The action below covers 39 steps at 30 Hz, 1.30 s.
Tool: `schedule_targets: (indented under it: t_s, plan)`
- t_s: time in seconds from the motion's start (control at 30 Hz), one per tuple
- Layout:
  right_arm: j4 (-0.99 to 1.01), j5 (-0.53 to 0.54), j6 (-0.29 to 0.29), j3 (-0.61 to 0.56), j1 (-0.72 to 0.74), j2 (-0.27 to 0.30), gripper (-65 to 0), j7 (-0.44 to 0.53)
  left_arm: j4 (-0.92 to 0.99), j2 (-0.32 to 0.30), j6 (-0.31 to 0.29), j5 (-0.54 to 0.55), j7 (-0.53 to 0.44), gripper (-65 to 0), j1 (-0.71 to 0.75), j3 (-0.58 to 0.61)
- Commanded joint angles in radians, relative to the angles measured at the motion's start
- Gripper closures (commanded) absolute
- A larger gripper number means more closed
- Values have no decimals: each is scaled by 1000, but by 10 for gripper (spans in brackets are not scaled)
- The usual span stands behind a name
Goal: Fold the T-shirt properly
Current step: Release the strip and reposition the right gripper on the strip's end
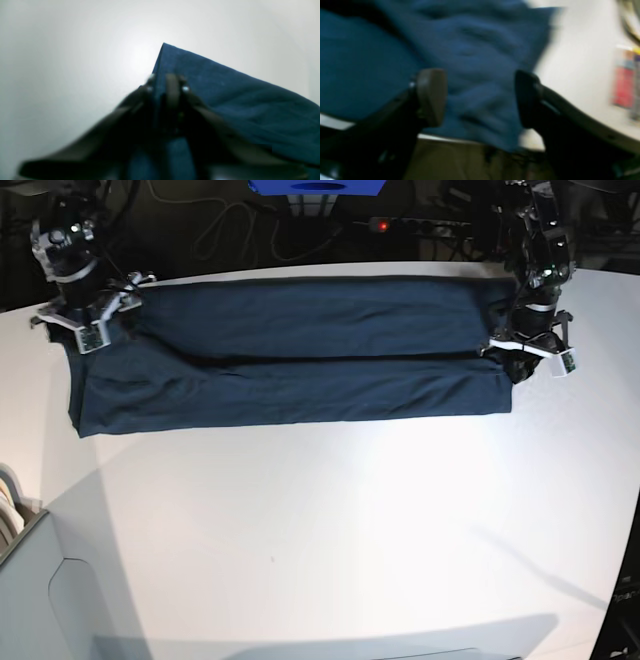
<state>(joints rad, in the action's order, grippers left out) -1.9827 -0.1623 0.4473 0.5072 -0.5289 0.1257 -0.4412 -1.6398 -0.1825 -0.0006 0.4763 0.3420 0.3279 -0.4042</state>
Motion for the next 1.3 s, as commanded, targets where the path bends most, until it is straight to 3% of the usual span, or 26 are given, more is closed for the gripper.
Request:
schedule_targets:
  t_s: [0.0, 0.1, 0.2, 0.3, 0.47, 0.67, 0.9, 1.2, 1.27]
  plan:
    - [-42, 13, 9, 11, 3, -5, -444, 25, -24, -10, -3, 8, -19, -159, 9, -3]
    - [-83, 13, 9, 26, 19, -7, -454, 18, -55, -8, -2, 8, -19, -242, 18, -11]
    - [-71, 5, 9, 17, 83, -5, -454, 6, -83, -12, -2, 8, -25, -244, 38, -14]
    - [-23, 5, 18, -9, 158, -5, -457, -71, -99, -15, 0, 8, -25, -251, 43, -14]
    - [110, 5, 124, -61, 289, -5, -455, -209, -90, -16, 0, 6, -24, -253, 41, -15]
    - [273, 5, 141, -80, 370, -5, -454, -229, -67, -8, 0, 6, -21, -258, 41, -15]
    - [290, 5, 143, -84, 323, -5, -454, -226, -26, -10, 0, 6, -25, -280, 43, -15]
    - [132, 10, 144, -84, 191, -10, -454, -222, -23, -8, 0, 6, -25, -280, 38, -15]
    - [96, 10, 175, -84, 161, -8, -454, -224, -23, -8, 0, 6, -25, -280, 37, -15]
